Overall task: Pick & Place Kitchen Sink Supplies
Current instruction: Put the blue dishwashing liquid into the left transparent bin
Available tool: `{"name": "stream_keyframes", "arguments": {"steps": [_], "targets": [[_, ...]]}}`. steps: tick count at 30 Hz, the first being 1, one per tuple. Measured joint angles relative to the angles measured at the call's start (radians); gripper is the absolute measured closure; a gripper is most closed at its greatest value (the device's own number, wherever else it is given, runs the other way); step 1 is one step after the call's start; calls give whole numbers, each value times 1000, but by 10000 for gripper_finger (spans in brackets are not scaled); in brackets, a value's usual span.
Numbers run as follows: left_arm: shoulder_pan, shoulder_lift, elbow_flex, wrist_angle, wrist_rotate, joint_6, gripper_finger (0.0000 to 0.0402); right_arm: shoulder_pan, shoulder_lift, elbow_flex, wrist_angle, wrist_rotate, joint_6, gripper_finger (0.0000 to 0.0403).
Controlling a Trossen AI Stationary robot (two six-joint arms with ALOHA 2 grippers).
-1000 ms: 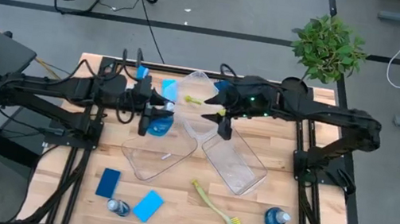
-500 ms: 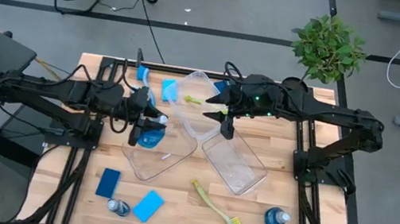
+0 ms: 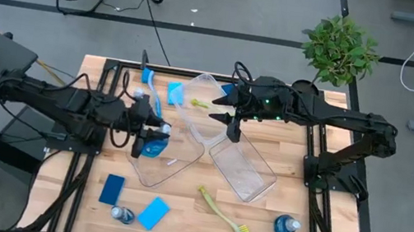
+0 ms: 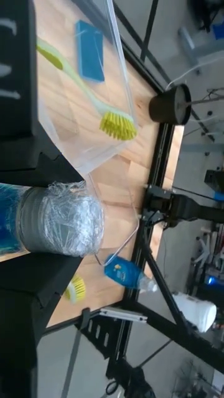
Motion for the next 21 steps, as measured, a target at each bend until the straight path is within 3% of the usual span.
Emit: {"name": "stream_keyframes", "arguments": {"steps": [14,21], "targets": [[-169,2,-8,-6,-328,-110,260,0,0,0,1,0,5,195],[-233,30,-8,-33,-414,-154,260,0,1,-1,4,0,12,195]]}}
